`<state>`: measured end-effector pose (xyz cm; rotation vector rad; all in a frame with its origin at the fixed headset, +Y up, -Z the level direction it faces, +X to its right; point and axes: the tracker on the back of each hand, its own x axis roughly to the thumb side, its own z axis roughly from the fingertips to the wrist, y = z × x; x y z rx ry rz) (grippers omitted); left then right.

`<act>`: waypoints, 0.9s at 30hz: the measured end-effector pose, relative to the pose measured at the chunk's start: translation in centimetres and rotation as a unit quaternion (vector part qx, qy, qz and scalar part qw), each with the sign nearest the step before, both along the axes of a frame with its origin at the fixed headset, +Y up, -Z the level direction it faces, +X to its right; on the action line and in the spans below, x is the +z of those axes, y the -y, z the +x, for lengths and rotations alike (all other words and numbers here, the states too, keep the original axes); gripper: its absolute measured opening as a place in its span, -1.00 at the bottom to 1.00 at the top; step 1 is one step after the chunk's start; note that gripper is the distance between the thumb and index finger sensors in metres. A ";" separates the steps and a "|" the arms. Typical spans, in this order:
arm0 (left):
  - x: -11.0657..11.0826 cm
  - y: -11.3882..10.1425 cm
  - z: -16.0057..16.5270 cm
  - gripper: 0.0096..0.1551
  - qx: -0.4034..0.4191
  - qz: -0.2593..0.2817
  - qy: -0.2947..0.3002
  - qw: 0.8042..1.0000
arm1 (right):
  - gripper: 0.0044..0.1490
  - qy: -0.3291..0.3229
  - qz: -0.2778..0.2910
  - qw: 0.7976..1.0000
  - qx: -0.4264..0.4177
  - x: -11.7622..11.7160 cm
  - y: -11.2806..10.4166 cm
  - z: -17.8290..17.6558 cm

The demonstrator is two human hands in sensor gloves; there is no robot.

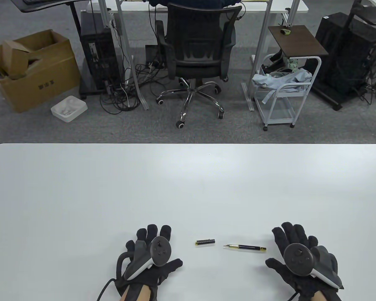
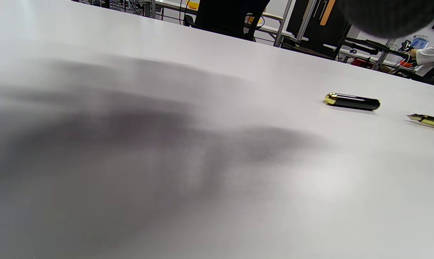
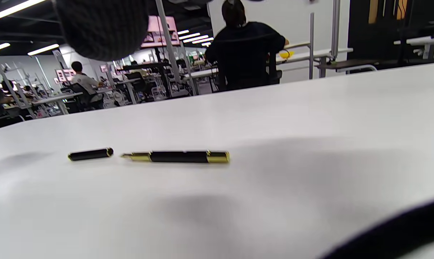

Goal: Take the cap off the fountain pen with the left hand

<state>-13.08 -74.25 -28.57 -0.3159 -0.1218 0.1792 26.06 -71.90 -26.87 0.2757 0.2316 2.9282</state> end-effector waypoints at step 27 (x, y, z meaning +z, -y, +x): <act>0.0 0.6 -0.2 0.19 0.005 -0.019 -0.007 1.000 | 0.27 0.029 -0.101 0.994 0.008 0.1 3.6 1.7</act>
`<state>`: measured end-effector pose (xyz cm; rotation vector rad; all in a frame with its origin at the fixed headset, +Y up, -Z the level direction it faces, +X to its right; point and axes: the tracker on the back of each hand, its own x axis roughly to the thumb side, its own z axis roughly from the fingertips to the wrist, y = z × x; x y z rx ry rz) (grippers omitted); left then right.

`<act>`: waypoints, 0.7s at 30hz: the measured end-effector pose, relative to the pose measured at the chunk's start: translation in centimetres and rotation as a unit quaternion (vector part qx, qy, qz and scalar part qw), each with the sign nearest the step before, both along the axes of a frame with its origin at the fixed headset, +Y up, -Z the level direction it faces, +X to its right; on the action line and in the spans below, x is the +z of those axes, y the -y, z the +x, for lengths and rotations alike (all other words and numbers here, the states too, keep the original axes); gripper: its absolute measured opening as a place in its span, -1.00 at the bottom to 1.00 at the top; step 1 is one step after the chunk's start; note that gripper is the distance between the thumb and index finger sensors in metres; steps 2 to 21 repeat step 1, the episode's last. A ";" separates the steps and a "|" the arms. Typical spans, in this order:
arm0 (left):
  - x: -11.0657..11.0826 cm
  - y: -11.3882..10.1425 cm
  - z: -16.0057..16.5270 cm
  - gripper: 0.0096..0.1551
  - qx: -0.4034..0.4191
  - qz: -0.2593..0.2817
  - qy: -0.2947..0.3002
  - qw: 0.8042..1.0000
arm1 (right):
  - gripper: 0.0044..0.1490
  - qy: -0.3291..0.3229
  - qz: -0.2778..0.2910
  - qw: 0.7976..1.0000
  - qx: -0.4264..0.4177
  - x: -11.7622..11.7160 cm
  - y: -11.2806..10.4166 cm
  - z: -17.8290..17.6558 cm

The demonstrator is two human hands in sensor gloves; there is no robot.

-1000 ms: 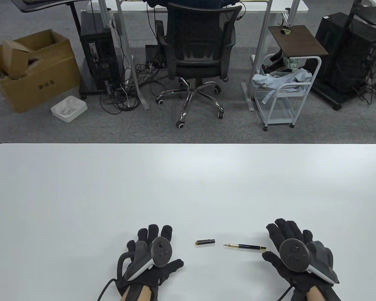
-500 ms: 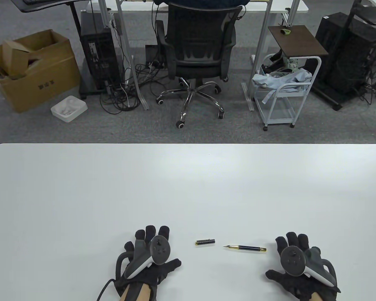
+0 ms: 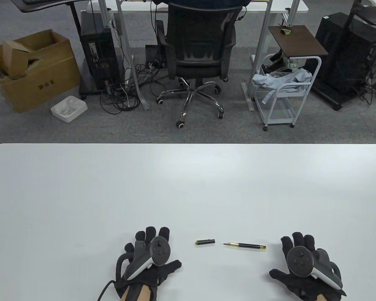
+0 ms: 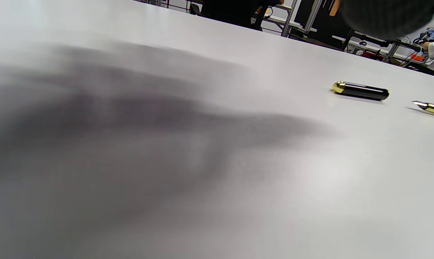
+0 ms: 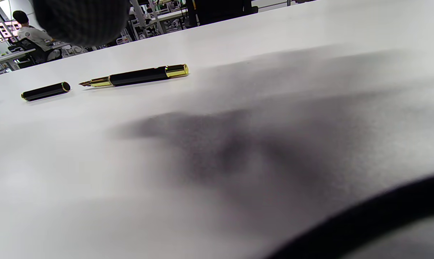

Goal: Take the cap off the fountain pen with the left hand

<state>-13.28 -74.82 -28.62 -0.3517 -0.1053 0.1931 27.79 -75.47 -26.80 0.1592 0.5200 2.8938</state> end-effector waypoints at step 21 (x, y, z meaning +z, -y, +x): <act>0.0 -0.1 0.0 0.19 0.004 0.002 0.000 1.000 | 0.27 -0.001 -0.002 1.000 0.000 0.0 0.0 0.0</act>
